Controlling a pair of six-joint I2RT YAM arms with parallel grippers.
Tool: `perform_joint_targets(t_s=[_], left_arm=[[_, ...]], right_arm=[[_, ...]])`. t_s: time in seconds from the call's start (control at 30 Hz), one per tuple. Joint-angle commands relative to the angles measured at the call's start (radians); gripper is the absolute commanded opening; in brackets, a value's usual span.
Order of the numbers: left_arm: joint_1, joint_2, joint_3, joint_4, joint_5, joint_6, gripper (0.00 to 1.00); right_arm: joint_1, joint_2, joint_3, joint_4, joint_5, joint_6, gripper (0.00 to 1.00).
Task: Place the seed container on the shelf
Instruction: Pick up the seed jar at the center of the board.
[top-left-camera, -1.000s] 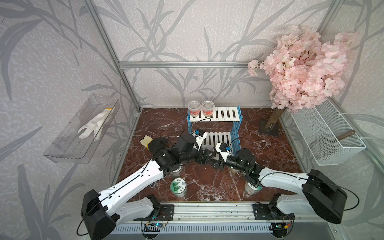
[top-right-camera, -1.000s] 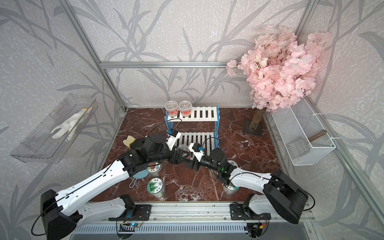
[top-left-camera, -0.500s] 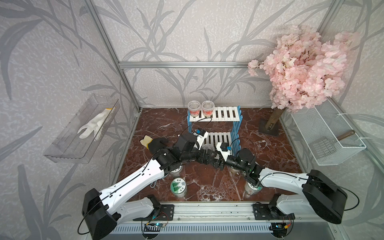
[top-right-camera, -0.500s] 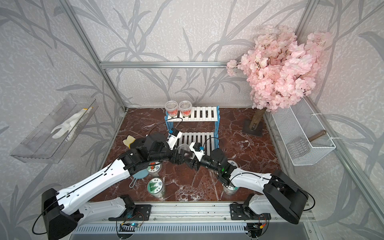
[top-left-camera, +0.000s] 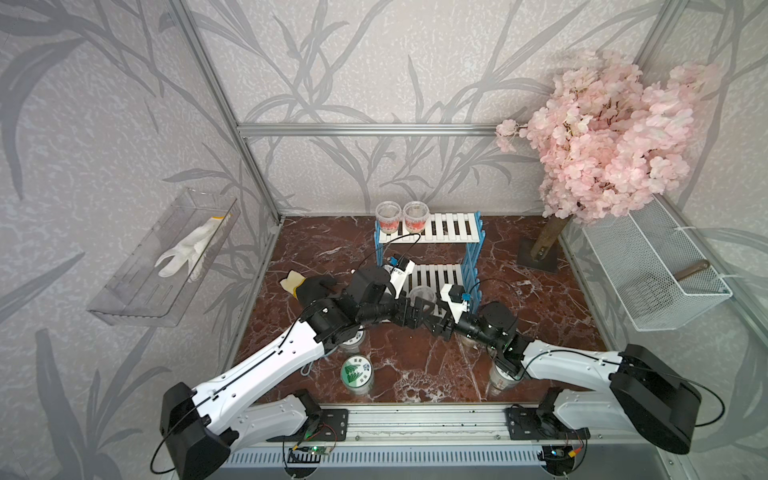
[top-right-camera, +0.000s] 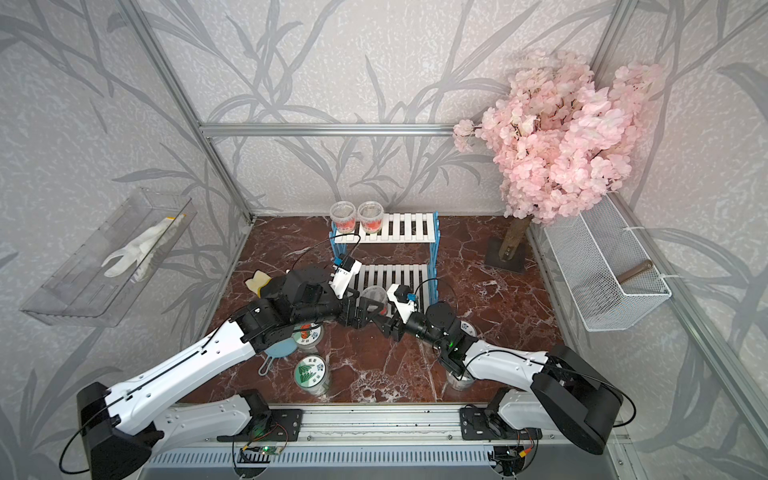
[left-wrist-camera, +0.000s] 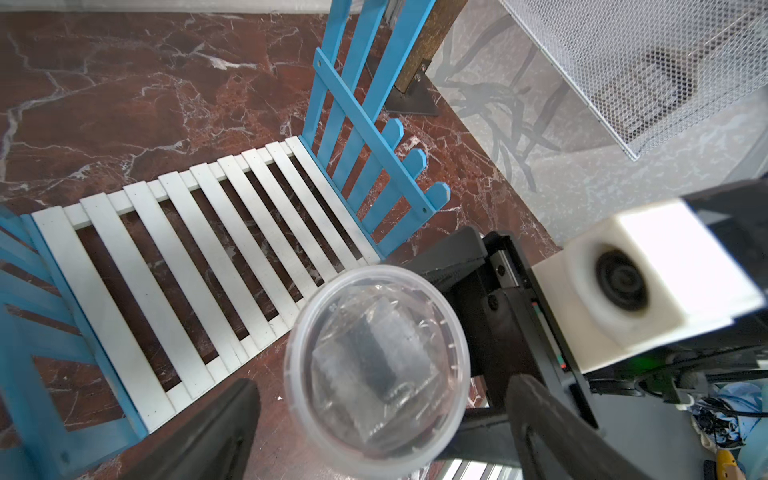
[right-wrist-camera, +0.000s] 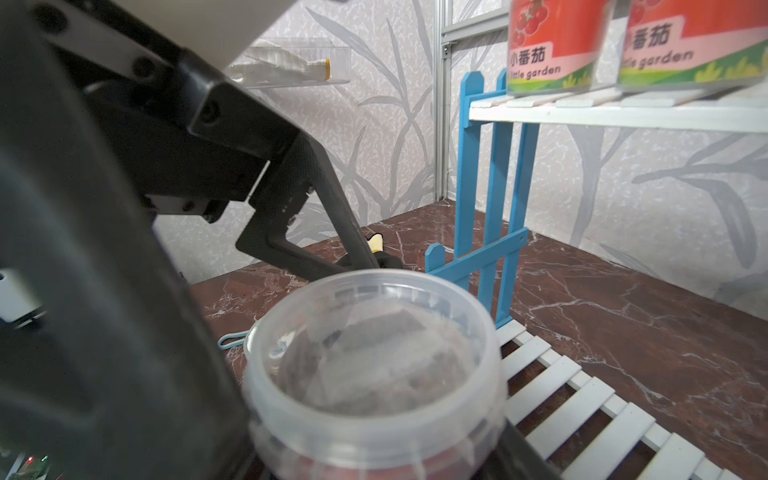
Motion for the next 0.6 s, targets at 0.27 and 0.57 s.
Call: perform_joint_targets(t_s=[0.27,0.57], left_arm=[[0.032,-0.183,-0.091,0.084,-0.218,0.004,1.00],[0.125,-0.216,-0.159,0.113,-0.160,-0.041,1.00]], right_arm=[[-0.007,-0.141,-0.024,0.006,0.136,-0.004,0.65],[-0.068,-0.255,0.061,-0.161,0.203,-0.018,0.65]])
